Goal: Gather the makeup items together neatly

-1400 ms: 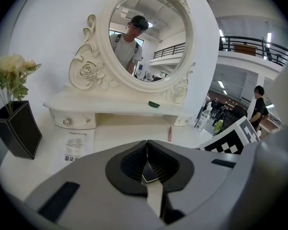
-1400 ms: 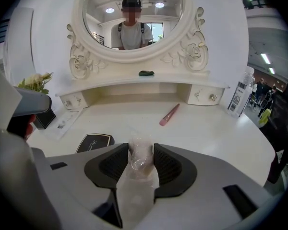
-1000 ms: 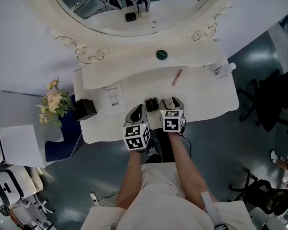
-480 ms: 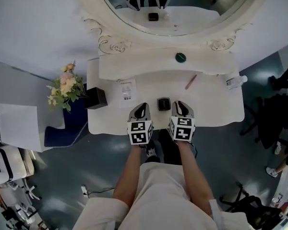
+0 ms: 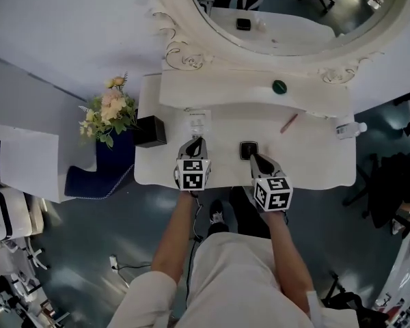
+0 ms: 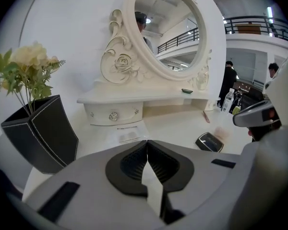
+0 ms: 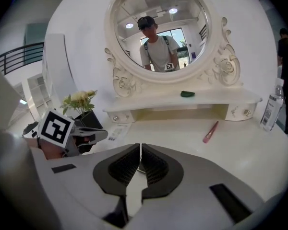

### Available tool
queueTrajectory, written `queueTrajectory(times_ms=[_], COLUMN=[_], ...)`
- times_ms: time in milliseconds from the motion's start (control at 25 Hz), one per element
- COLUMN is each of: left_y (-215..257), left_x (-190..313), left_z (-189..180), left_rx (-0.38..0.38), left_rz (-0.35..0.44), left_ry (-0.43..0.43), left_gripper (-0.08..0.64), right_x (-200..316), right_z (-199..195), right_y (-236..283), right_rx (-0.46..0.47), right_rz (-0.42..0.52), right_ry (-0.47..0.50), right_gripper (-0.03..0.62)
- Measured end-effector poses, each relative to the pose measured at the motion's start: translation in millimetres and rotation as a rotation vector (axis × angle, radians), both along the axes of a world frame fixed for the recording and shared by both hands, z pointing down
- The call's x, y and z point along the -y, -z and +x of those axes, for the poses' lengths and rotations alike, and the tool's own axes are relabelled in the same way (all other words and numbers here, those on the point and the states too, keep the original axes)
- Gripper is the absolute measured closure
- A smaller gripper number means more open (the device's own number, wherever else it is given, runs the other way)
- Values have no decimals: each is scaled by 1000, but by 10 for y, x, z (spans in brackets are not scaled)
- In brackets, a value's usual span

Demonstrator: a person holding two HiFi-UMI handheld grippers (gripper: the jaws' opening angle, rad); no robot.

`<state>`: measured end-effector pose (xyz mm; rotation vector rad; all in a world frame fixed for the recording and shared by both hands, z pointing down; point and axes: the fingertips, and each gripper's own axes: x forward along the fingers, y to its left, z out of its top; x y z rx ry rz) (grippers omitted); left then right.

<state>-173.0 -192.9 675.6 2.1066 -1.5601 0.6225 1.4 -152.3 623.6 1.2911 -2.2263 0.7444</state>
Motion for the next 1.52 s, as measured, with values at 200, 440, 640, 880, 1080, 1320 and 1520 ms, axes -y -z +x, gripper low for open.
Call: queueTrajectory(times_ms=[200, 440, 640, 880, 1080, 1320, 1520], left_y=[-222, -439, -480, -480, -482, -480, -479], left_x=[154, 201, 197, 96, -43, -227, -369], left_z=[-134, -115, -57, 85, 265, 460, 607], left_rx=[30, 67, 77, 72, 71, 70, 54], left_rz=[-64, -163, -199, -200, -194, -191, -200], left_ry=[-11, -46, -44, -30, -26, -14, -18], left_gripper=[545, 543, 543, 543, 543, 543, 543], right_x=[-74, -77, -45, -78, -112, -199, -277], right_z=[-95, -138, -100, -32, 52, 176, 299], right_y=[-92, -146, -163, -175, -180, -193, -194], right_rx=[13, 0, -5, -18, -23, -27, -26], right_rz=[-22, -37, -39, -35, -32, -31, -30], right_ry=[64, 80, 61, 24, -1, -34, -64], right_gripper=[543, 542, 542, 541, 541, 541, 541])
